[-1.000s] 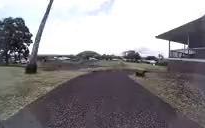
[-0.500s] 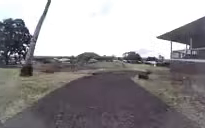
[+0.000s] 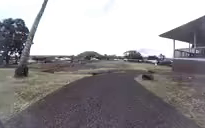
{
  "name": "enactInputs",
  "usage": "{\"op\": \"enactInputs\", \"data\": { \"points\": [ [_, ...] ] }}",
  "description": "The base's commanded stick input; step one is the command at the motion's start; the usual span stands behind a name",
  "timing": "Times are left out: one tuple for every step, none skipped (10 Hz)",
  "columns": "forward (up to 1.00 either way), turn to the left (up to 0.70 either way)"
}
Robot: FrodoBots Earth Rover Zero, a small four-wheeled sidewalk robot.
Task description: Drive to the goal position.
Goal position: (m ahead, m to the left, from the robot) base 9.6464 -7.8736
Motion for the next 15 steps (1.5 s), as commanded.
{"op": "enactInputs", "data": {
  "points": [
    [0.7, -0.34],
    [0.7, -0.34],
    [0.7, -0.32],
    [0.7, -0.12],
    [0.7, -0.02],
    [0.7, 0.01],
    [0.7, 0.01],
    [0.7, 0.01],
    [0.7, 0.01],
    [0.7, 0.01],
    [0.7, 0.01],
    [0.7, 0.01],
    [0.7, 0.01],
    [0.7, 0.01],
    [0.7, 0.01]
  ]
}}
